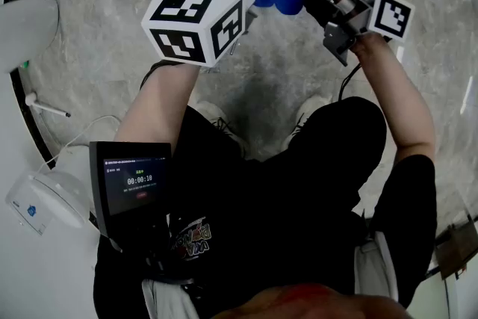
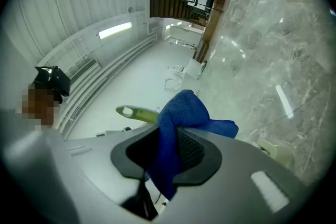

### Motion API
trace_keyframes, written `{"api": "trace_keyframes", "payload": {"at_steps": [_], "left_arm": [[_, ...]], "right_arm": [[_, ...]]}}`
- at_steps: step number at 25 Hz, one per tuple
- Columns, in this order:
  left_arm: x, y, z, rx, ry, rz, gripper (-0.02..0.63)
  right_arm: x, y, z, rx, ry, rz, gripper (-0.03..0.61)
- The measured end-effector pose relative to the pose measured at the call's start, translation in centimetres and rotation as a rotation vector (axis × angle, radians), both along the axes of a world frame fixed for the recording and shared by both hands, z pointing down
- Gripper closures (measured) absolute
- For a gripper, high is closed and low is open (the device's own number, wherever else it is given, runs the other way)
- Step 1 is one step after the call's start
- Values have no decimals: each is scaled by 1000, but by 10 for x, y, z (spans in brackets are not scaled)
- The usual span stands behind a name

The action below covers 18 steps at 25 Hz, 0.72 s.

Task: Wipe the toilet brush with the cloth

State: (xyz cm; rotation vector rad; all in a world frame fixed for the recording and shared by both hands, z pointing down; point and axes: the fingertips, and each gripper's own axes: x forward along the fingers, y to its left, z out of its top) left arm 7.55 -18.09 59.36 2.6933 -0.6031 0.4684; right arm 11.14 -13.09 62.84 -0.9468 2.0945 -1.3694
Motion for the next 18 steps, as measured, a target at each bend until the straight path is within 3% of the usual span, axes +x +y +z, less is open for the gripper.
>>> {"api": "trace_keyframes", "payload": {"at_steps": [6,18], "left_arm": [[-1,1,1,1,-1,1,614],[-3,4,9,9,-23,13,614]], "right_arm": [[6,11,-60,132,-24,-5,483],[55,19,-123,331,16,70,483]]}}
